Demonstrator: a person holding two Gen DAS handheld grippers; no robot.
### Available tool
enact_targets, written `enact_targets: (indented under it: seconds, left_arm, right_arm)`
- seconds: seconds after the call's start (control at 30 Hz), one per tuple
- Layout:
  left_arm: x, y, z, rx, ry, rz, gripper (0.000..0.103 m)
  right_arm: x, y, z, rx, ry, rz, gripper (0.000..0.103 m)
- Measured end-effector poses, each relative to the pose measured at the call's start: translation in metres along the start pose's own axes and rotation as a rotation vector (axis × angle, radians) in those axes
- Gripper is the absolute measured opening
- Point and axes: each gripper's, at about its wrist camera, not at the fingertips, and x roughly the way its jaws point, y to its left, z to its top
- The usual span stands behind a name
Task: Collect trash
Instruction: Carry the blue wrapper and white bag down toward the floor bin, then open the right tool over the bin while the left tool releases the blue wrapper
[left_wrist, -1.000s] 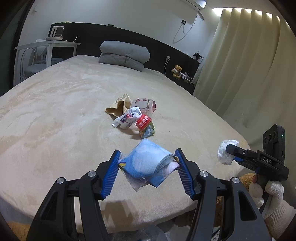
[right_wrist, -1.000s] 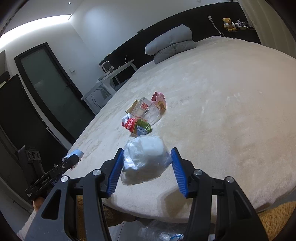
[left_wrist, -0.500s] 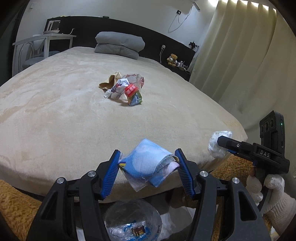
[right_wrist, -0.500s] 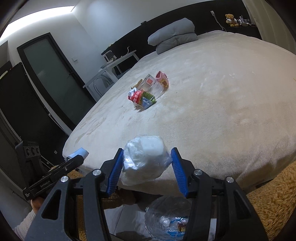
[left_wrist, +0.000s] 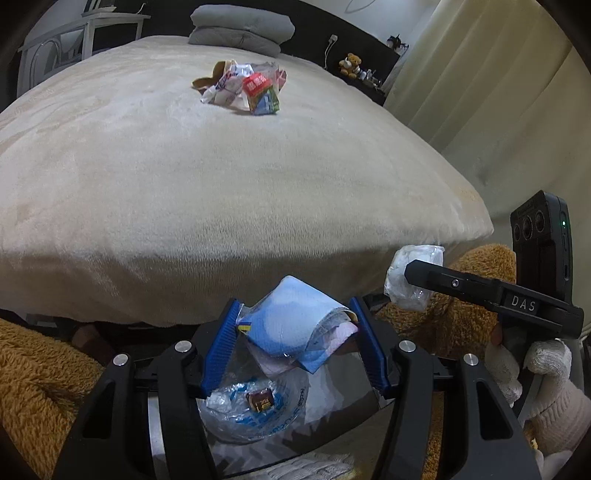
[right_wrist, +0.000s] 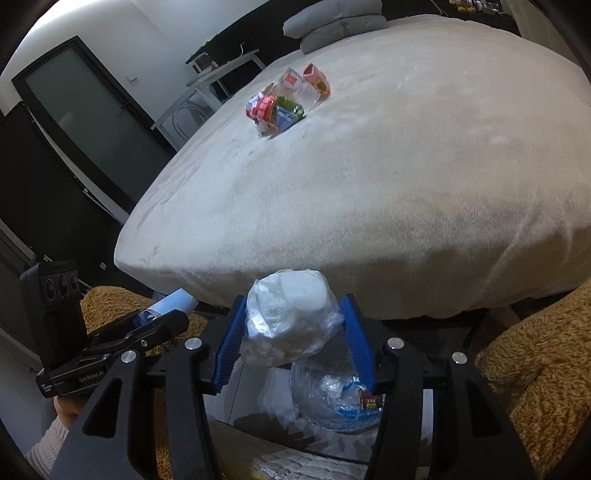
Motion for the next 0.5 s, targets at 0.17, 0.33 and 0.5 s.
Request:
enact_targets:
  seconds: [0.17,0.33,0.5]
  left_arm:
    - [0.019,0.000,-0.004,-0.001,0.089,0.016,0.059]
    - [0.044,0.003,-0.009,-0.012,0.206,0.036,0.059]
    - [0.069,0.007,-0.017,-0.030,0.318,0.053,0.059]
  right_arm:
    - [0.021,-0.006,-0.006,0.030,0.099,-0.018,0.052]
    - [0.045,-0.011,-0.013,0.045,0.211,-0.053,0.052]
    - [0.072,-0.020,-0.020,0.080,0.323,-0.091,0.052]
